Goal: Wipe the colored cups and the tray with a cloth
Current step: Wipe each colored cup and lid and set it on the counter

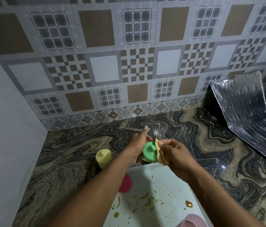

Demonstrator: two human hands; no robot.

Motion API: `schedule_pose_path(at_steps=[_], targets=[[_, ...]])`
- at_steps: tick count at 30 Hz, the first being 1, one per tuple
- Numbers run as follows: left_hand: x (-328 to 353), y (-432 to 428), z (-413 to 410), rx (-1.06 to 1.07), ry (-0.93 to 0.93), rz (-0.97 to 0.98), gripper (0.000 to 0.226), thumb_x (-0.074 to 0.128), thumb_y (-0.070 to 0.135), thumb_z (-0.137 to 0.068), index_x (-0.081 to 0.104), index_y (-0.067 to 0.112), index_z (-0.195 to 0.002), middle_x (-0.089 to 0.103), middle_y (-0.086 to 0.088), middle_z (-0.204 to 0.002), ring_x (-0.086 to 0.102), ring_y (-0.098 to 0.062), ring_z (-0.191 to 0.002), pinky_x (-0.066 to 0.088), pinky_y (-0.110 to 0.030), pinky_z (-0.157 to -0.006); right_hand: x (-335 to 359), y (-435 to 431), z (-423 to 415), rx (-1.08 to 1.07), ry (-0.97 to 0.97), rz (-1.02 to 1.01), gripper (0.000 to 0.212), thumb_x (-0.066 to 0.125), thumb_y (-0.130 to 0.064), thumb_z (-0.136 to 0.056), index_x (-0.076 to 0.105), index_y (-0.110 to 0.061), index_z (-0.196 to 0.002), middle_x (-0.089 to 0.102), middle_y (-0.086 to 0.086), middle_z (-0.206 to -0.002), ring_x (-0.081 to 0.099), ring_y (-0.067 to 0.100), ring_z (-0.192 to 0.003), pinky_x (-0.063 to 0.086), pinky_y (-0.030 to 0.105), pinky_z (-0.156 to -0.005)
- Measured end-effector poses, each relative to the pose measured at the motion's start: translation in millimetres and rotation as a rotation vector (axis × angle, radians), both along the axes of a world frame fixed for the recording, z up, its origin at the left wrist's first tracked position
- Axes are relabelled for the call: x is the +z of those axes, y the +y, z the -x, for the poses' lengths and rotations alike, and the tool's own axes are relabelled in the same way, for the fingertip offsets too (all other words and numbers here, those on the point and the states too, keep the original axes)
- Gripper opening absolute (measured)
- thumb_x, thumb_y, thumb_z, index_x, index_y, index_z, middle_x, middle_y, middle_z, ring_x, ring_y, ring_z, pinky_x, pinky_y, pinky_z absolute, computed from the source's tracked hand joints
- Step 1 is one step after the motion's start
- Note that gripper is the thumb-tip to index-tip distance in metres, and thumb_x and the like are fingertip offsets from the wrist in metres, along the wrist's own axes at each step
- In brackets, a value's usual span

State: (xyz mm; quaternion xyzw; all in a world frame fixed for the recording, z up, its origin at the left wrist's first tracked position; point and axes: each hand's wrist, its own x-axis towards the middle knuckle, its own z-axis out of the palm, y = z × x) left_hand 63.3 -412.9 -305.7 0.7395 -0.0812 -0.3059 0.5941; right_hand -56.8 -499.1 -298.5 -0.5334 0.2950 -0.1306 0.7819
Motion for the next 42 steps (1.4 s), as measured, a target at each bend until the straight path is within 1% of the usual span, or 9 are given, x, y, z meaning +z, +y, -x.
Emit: schedule_pose_path(at_steps=[4, 7, 12, 18, 26, 32, 36, 39, 42], targets=[[12, -13, 10, 0.396, -0.283, 0.039, 0.046, 0.037, 0.038, -0.108, 0.063, 0.008, -0.083, 0.064, -0.011, -0.079, 0.06, -0.03, -0.075, 0.039, -0.031, -0.064, -10, 22, -8, -0.164, -0.089, 0.006, 0.009, 0.063, -0.015, -0.097, 0.066, -0.009, -0.092, 0.066, 0.025, -0.084, 0.06, 0.028, -0.074, 0.05, 0.041, -0.067], [4, -12, 17, 0.66, -0.225, 0.053, 0.049, 0.034, 0.039, -0.108, 0.064, 0.001, -0.104, 0.069, -0.02, -0.102, 0.064, -0.036, -0.094, 0.045, -0.037, -0.073, -20, 47, -9, -0.295, -0.122, -0.039, 0.019, 0.058, -0.013, -0.1, 0.069, -0.012, -0.084, 0.064, 0.018, -0.08, 0.054, 0.025, -0.071, 0.044, 0.038, -0.064], [-16, 5, 5, 0.157, -0.292, 0.108, 0.04, 0.049, 0.056, -0.092, 0.067, 0.024, -0.077, 0.067, -0.004, -0.081, 0.063, -0.024, -0.078, 0.055, -0.049, -0.081, -6, 10, -3, -0.199, -0.052, -0.015, 0.012, 0.059, -0.01, -0.098, 0.061, 0.001, -0.103, 0.068, 0.024, -0.085, 0.062, 0.029, -0.07, 0.05, 0.038, -0.06], [-1, 32, -10, -0.427, -0.64, 0.051, 0.015, 0.07, 0.037, -0.085, 0.075, 0.039, -0.099, 0.067, 0.005, -0.117, 0.063, -0.009, -0.111, 0.053, -0.035, -0.097, 2, -6, 0, -0.099, -0.011, -0.006, 0.019, 0.055, -0.008, -0.1, 0.057, 0.007, -0.112, 0.065, 0.019, -0.077, 0.063, 0.019, -0.055, 0.051, 0.03, -0.045], [-9, 36, 0, -0.325, -0.991, -0.035, 0.015, 0.069, 0.025, -0.091, 0.075, 0.017, -0.102, 0.072, 0.004, -0.099, 0.065, -0.011, -0.089, 0.052, -0.028, -0.081, -11, -1, -6, -0.181, 0.023, -0.032, 0.012, 0.058, -0.01, -0.099, 0.061, 0.001, -0.102, 0.068, 0.022, -0.082, 0.063, 0.029, -0.066, 0.054, 0.037, -0.058], [-20, 45, -17, -0.075, -0.947, -0.066, 0.02, 0.061, 0.031, -0.09, 0.069, 0.015, -0.097, 0.069, 0.0, -0.095, 0.064, -0.021, -0.083, 0.054, -0.036, -0.072, -22, -31, -1, -0.388, 0.134, -0.087, 0.015, 0.056, -0.011, -0.099, 0.063, 0.002, -0.096, 0.056, 0.018, -0.08, 0.05, 0.027, -0.065, 0.044, 0.036, -0.058], [-28, 42, -25, -0.151, -0.979, -0.194, 0.018, 0.066, 0.03, -0.09, 0.069, 0.014, -0.1, 0.067, -0.002, -0.104, 0.063, -0.024, -0.09, 0.051, -0.032, -0.074, -20, -37, 4, -0.293, 0.129, -0.38, 0.023, 0.056, -0.03, -0.097, 0.063, -0.009, -0.098, 0.056, 0.014, -0.077, 0.051, 0.024, -0.063, 0.039, 0.033, -0.057], [-37, 29, -26, -0.226, -0.983, -0.256, 0.017, 0.07, 0.025, -0.09, 0.068, 0.012, -0.101, 0.066, -0.005, -0.109, 0.062, -0.027, -0.096, 0.045, -0.029, -0.076, -17, -30, 3, -0.162, 0.107, -0.394, 0.045, 0.058, -0.057, -0.09, 0.061, -0.013, -0.086, 0.059, 0.01, -0.069, 0.051, 0.023, -0.059, 0.036, 0.03, -0.055], [-44, 16, -29, -0.288, -0.975, -0.31, 0.016, 0.069, 0.027, -0.09, 0.066, 0.015, -0.1, 0.065, -0.004, -0.108, 0.062, -0.03, -0.097, 0.053, -0.042, -0.08, -18, -29, 5, -0.096, 0.09, -0.363, 0.044, 0.068, -0.057, -0.082, 0.06, -0.014, -0.075, 0.062, 0.009, -0.066, 0.053, 0.022, -0.057, 0.037, 0.03, -0.057]])
